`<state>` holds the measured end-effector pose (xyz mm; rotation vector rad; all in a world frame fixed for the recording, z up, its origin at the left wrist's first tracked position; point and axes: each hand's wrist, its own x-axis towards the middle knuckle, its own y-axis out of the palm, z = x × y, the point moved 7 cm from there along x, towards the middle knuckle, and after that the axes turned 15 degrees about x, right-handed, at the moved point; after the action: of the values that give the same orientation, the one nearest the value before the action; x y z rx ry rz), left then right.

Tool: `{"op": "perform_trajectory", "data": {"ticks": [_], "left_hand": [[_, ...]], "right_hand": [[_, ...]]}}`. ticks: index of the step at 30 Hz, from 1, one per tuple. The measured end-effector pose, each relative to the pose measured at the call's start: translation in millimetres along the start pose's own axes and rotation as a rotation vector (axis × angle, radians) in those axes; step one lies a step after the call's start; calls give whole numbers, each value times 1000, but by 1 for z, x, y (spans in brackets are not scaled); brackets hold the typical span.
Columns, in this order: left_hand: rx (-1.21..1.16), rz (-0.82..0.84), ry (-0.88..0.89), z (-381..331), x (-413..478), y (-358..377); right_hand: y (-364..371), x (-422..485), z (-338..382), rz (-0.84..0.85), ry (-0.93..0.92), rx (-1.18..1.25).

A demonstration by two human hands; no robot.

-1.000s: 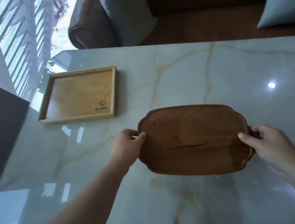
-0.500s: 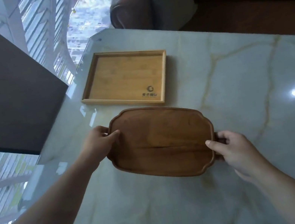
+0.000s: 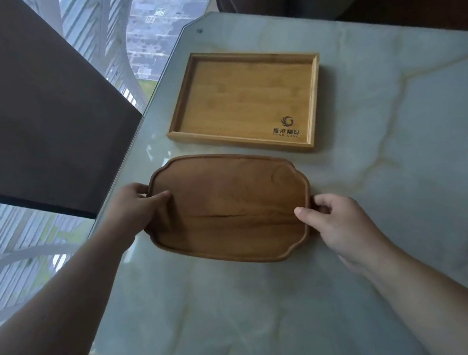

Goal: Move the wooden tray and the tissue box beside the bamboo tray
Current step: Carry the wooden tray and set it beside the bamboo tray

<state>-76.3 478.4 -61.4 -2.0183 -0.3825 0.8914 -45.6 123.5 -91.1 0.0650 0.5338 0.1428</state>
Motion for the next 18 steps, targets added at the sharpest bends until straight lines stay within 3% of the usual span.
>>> {"op": "perform_trajectory", "data": {"ticks": [18], "left_hand": [[107, -29, 14, 15, 9, -5]], "right_hand": [[17, -8, -5, 60, 38, -164]]}}
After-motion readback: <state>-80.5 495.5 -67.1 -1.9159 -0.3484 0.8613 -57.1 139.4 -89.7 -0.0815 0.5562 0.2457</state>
